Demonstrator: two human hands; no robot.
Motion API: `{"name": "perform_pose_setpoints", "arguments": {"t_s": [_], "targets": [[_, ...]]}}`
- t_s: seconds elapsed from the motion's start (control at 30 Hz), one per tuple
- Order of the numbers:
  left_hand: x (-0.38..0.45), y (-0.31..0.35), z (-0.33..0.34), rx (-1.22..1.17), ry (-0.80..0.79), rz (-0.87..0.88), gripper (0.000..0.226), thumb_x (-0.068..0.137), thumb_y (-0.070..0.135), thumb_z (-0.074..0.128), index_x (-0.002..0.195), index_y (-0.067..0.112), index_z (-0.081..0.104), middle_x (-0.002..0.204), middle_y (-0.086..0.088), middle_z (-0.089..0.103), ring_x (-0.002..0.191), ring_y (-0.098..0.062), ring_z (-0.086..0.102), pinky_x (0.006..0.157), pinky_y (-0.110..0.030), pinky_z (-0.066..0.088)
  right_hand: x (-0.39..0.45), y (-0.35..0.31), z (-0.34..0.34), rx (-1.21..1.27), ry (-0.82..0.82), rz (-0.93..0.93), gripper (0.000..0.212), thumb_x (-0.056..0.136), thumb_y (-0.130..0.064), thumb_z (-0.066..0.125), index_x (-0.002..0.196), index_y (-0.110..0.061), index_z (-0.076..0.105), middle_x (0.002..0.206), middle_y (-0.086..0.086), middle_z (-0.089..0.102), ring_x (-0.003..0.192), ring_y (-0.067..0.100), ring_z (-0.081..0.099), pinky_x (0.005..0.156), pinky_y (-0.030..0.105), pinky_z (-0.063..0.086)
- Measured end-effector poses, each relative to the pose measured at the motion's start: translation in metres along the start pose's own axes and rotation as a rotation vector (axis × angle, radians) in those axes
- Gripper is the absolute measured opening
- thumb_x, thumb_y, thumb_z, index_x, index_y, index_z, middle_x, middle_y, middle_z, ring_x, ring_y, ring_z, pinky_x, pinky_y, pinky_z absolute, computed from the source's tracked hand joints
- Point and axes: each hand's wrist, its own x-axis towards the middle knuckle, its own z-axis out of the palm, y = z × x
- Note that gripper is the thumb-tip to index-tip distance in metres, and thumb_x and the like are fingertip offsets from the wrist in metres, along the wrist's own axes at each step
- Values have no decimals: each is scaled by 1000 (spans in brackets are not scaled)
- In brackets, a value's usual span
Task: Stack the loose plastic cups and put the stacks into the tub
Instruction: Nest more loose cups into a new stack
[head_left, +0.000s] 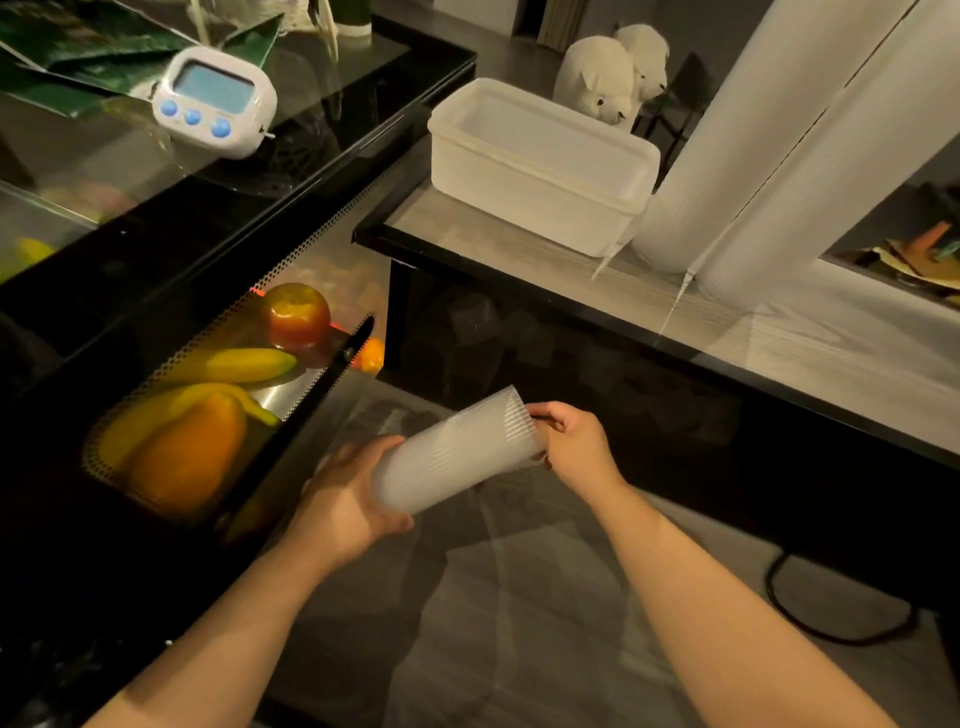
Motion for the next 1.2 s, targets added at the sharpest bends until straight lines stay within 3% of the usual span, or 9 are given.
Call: {"name": "perform_pose_setpoints", "arguments": {"t_s": [0.2, 0.33, 0.43, 0.63, 0.77, 0.93, 1.03, 1.13, 1.2], "targets": [[10, -6, -8, -14, 22, -132, 99, 64, 33, 90, 147, 33, 36, 141, -1, 42, 127, -28, 45, 102, -46, 45, 30, 1, 31, -51, 67, 17, 29, 102, -25, 46, 126, -25, 61, 119, -2, 64, 106, 14, 60, 90, 29, 49], [9, -11, -11, -52, 95, -207, 101, 62, 31, 91, 147, 29, 37, 142, -4, 42, 127, -29, 46, 103, -48, 45, 53, 14, 52, -375, -17, 66, 36, 100, -19, 45, 134, -24, 56, 125, 5, 62, 108, 21, 60, 92, 30, 48], [5, -13, -15, -84, 123, -226, 99, 63, 30, 91, 146, 30, 37, 142, -3, 42, 126, -28, 46, 99, -47, 47, 70, 25, 67, -670, -147, 20, 41, 96, -31, 49, 137, -33, 53, 131, 3, 59, 117, 25, 57, 100, 31, 47], [-3, -19, -25, -87, 132, -205, 98, 61, 31, 93, 144, 29, 41, 136, -3, 43, 121, -27, 48, 100, -47, 47, 88, 23, 80, -709, -183, 82, 33, 97, -44, 45, 112, -20, 62, 113, 5, 63, 104, 24, 59, 94, 36, 48], [-8, -18, -30, -68, 138, -208, 97, 60, 33, 93, 143, 30, 41, 133, -2, 45, 119, -27, 50, 98, -49, 49, 70, 22, 69, -889, -105, -20, 34, 101, -34, 41, 124, -14, 57, 115, 9, 62, 105, 27, 60, 92, 40, 49], [-12, -11, -30, -76, 140, -213, 98, 59, 33, 94, 142, 30, 42, 132, -3, 47, 118, -28, 51, 98, -50, 48, 36, 40, 48, -1125, -141, -109, 61, 97, -24, 44, 154, -16, 21, 153, 4, 31, 135, 28, 34, 114, 42, 29], [-15, -5, -29, -74, 139, -214, 99, 59, 32, 94, 143, 27, 43, 135, -5, 47, 121, -29, 51, 101, -48, 47, 16, 51, 37, -1121, -183, -153, 49, 102, -35, 33, 150, -22, 33, 162, 0, 12, 145, 25, 19, 119, 41, 16], [-17, -1, -29, -56, 133, -209, 100, 59, 32, 94, 144, 27, 42, 139, -7, 47, 122, -30, 50, 102, -47, 46, 12, 51, 29, -902, -27, -200, 36, 101, -42, 38, 125, -27, 60, 153, -1, 33, 136, 23, 38, 113, 39, 31], [-19, 1, -28, -49, 128, -212, 101, 59, 33, 94, 145, 27, 42, 140, -7, 47, 123, -30, 49, 103, -46, 45, 23, 41, 27, -759, 48, -155, 35, 98, -46, 45, 127, -28, 55, 135, 2, 48, 115, 24, 57, 94, 40, 49]]}}
